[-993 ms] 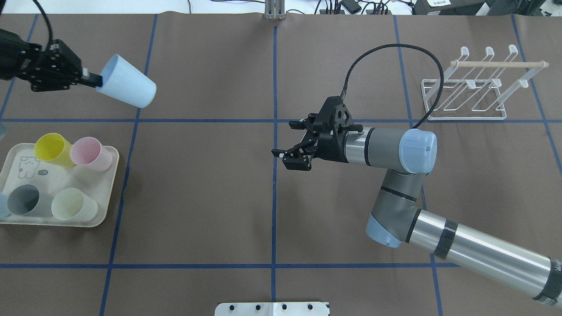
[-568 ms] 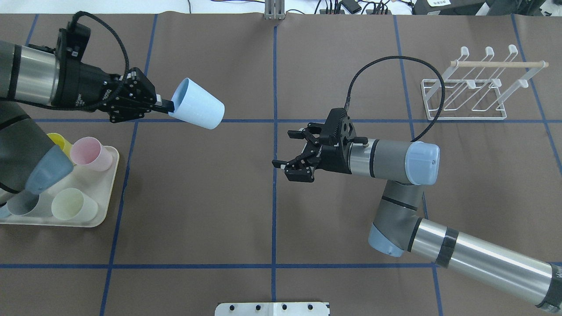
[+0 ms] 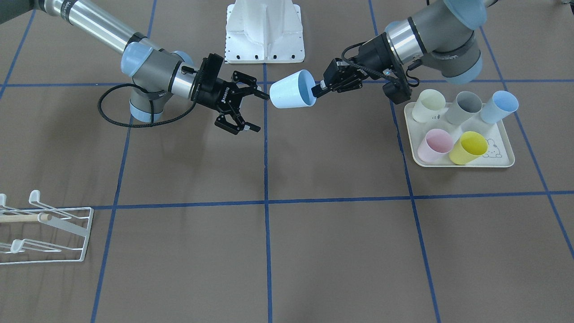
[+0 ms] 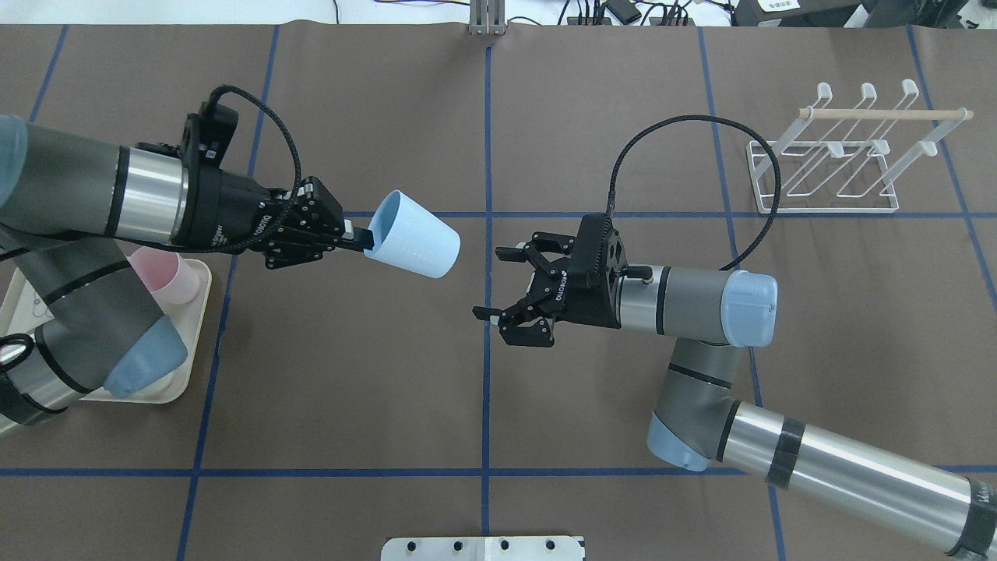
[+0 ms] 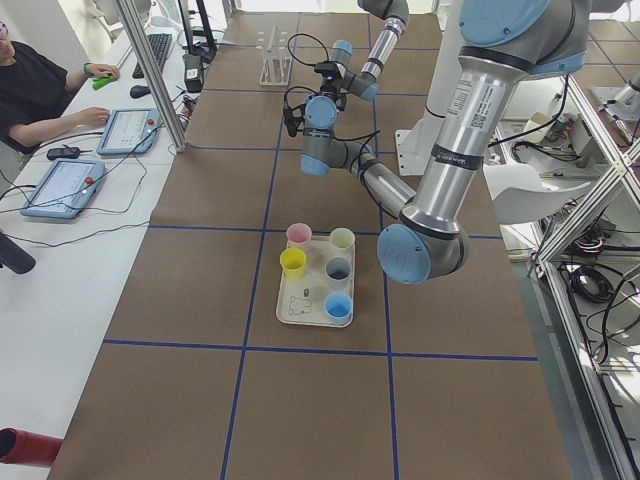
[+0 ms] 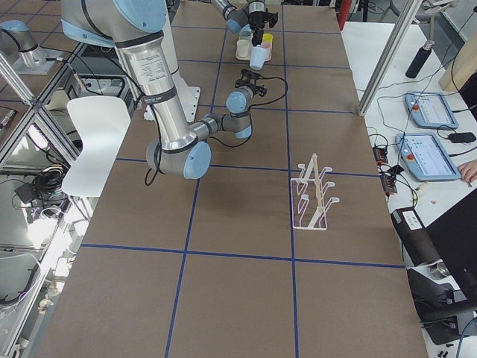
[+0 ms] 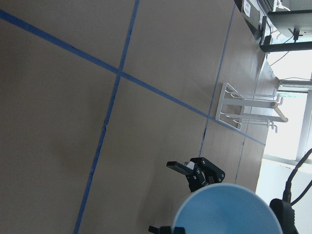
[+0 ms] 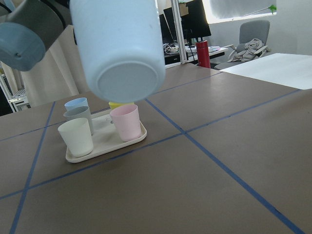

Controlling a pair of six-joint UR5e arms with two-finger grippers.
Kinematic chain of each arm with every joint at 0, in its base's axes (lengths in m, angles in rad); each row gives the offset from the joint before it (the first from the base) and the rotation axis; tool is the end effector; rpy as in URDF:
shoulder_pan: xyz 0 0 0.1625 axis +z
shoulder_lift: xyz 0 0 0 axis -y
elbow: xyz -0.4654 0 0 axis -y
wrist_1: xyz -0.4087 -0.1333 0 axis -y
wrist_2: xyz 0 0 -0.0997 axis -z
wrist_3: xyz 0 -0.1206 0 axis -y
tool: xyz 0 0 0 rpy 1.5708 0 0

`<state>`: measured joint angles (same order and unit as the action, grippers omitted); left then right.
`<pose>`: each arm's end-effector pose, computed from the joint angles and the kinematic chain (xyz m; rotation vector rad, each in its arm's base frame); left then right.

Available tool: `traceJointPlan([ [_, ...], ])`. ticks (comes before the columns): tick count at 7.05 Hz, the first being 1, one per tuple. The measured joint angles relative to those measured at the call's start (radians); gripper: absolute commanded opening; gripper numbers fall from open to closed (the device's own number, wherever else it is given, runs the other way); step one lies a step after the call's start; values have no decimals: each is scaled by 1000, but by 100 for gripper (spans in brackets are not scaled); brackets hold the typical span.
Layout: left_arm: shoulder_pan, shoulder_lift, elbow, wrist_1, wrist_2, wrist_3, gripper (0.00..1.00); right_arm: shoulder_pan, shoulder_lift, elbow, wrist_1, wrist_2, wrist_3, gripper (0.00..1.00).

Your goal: Transfer IKEA cup to right arm and place on rack

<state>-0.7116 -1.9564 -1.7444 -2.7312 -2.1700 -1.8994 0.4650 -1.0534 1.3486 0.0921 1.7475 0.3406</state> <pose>0.4157 -0.4447 0.2635 -0.1164 1.6964 -0.2629 -0.5696 -0.4112 0.3109 1.4275 -1.4197 -0.6694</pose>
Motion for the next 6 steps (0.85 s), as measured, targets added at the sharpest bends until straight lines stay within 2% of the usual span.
traceJointPlan([
  [6, 79, -33, 59, -1, 61, 1, 0, -2, 3, 10, -1, -3, -53, 95],
])
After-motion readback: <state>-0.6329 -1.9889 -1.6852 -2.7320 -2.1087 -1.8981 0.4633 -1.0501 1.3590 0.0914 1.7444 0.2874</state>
